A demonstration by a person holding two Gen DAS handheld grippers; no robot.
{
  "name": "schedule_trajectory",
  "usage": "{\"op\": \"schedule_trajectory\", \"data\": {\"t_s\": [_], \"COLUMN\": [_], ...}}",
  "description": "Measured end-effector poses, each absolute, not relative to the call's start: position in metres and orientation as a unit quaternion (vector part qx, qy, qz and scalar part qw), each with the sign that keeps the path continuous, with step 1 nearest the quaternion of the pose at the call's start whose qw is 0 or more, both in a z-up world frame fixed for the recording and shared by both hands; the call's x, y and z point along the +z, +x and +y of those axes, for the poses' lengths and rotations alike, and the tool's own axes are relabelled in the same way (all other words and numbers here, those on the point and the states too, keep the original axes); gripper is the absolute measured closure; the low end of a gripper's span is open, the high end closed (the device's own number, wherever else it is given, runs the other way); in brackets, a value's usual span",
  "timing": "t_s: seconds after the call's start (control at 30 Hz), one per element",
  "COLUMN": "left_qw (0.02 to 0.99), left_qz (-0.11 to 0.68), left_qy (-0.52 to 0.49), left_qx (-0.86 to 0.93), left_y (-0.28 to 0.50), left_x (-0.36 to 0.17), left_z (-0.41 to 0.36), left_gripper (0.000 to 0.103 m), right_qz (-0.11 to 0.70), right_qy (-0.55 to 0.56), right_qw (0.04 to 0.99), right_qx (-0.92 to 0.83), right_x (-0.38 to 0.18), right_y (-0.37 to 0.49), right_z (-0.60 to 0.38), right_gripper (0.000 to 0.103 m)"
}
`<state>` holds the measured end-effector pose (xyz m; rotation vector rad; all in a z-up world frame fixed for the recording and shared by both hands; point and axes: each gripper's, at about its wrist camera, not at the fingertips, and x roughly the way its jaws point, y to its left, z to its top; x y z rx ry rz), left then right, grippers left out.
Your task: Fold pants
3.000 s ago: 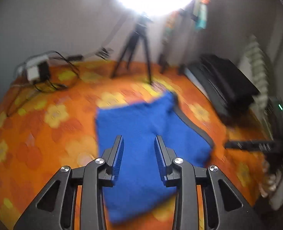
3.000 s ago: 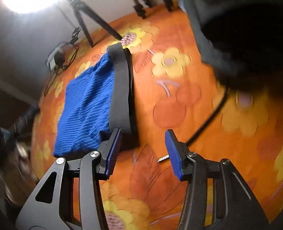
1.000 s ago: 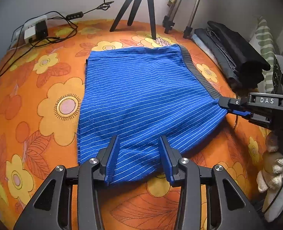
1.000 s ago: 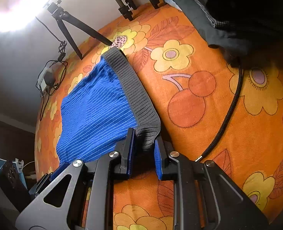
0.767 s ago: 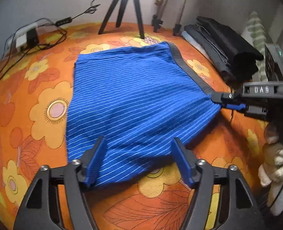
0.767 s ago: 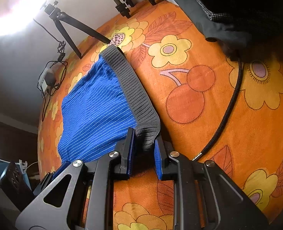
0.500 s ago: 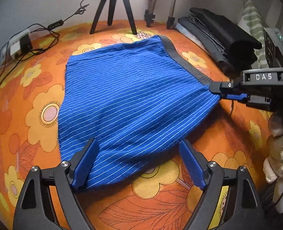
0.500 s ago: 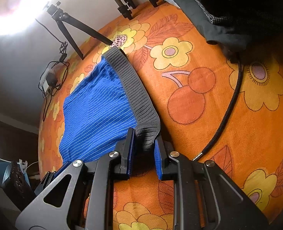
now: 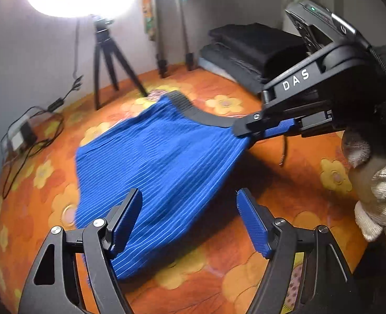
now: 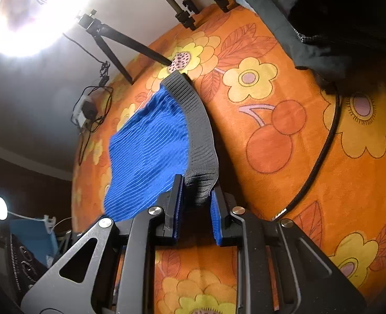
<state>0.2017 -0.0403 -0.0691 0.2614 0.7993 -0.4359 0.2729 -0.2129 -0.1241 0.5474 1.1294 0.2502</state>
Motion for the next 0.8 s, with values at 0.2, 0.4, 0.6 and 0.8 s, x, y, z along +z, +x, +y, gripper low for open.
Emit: {"op": "schedule_trajectory", "data": {"t_s": [0.2,0.4,0.6,0.8], "left_qw": [0.882,0.869,0.863,0.87], "left_qz": [0.386,0.389,0.383,0.386], "left_qy": [0.144,0.176,0.228,0.182], "left_qx": [-0.231,-0.251,-0.237,-0.246], "left_y": [0.211,0.221,0.229,0.245], "left_x": [-0.078,-0.09,-0.107,-0.104], "left_z": [-0.071,-0.108,-0.13,-0.122], "left_gripper": [0.03,0.041,0.041,0.074], "right_qz": [0.538,0.516,0.505,0.49], "right_qy": [0.26,0.256,0.24,0.254], "right_qw": [0.792,0.81,0.817,0.816], "right_qx": [0.125,0.114,0.143,0.169], "right_x": [-0.122,-0.111,-0.11,-0.117], "right_y": [0.272,0.291,0.335,0.364], "right_z": [-0.239,-0.271,-0.274,-0.269], "right_gripper": [0.072,0.072,0.071,0.051]}}
